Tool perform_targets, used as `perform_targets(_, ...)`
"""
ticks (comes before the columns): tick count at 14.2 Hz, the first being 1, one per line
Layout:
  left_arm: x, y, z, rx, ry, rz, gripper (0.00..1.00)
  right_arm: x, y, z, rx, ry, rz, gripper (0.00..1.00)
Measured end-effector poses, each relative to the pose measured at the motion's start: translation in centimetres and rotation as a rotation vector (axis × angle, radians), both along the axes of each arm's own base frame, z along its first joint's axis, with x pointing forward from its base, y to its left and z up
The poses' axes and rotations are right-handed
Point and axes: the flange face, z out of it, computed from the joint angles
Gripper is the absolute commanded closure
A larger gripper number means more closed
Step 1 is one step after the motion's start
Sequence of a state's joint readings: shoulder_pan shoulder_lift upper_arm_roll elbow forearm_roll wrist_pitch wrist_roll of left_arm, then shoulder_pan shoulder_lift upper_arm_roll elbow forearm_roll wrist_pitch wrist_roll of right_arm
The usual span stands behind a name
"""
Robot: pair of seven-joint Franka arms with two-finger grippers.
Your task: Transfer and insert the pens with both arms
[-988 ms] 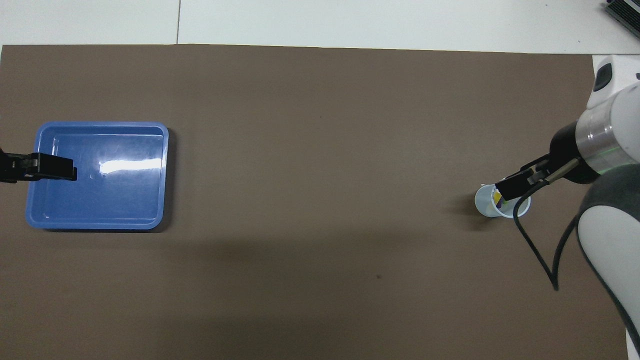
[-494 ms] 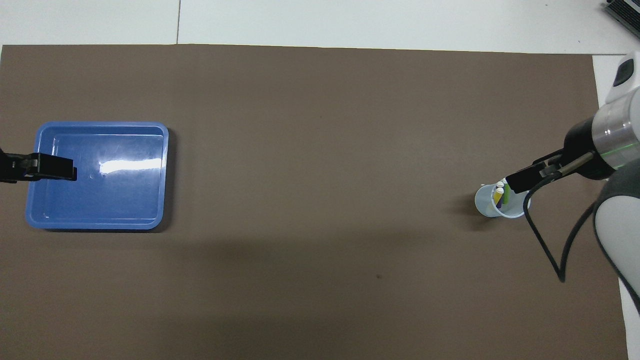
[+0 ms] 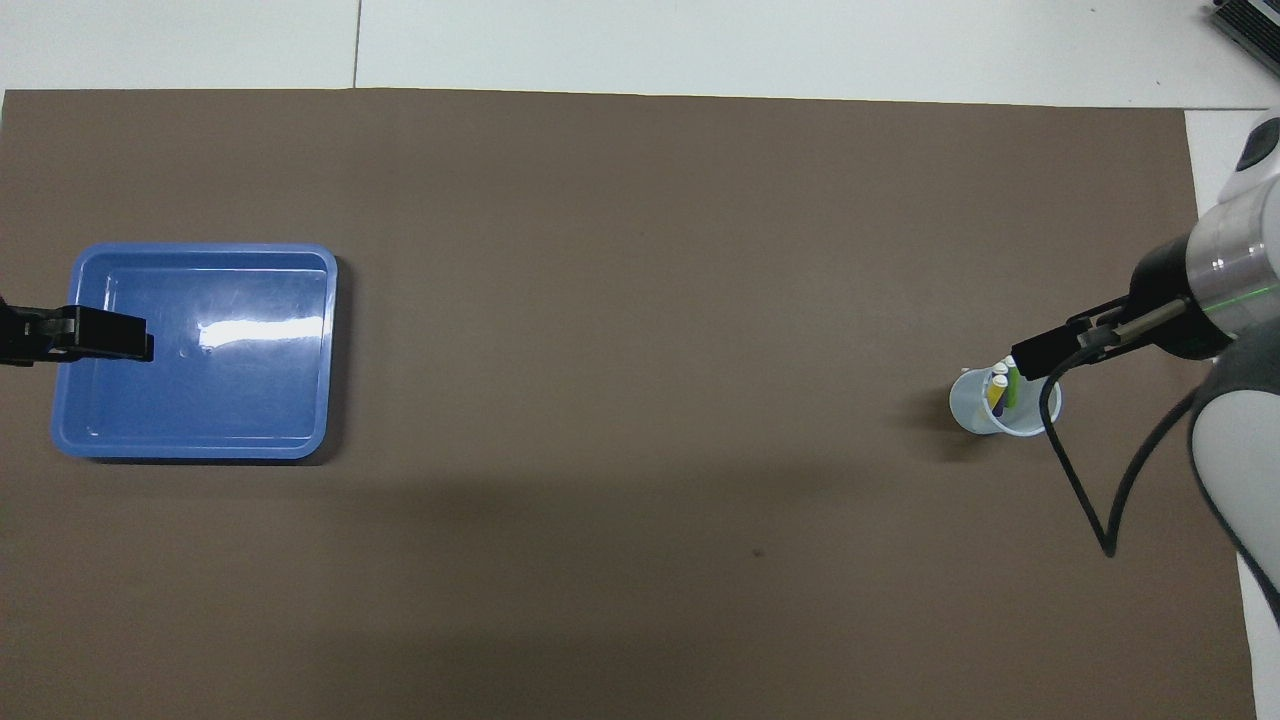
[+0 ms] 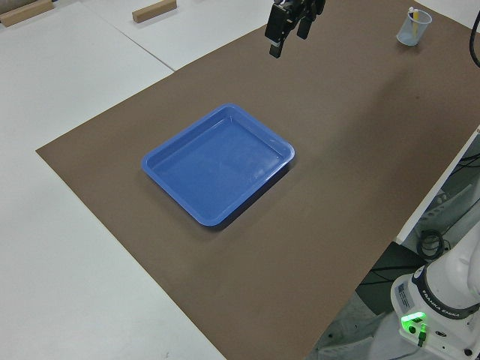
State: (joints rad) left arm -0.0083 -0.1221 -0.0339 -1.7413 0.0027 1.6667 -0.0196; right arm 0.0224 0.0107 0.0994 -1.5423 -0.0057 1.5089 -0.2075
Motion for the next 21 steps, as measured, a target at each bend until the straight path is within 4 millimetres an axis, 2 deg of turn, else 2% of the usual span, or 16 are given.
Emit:
perform_targets(7, 0.0, 0.0, 0.0, 0.0, 0.0, 0.0, 0.0, -0.01, 0.06, 0.03, -0.003, -0.001, -0.077, 0.0)
perform_targets(15, -0.02, 0.0, 0.03, 0.0, -0.001, 0.0, 0.0, 0.0, 0.1, 0.05, -0.003, -0.003, -0.087, 0.0)
perform_targets(21, -0.02, 0.01, 0.04, 0.0, -0.001, 0.0, 0.0, 0.04, -0.1, 0.09, -0.006, -0.005, -0.187, 0.0)
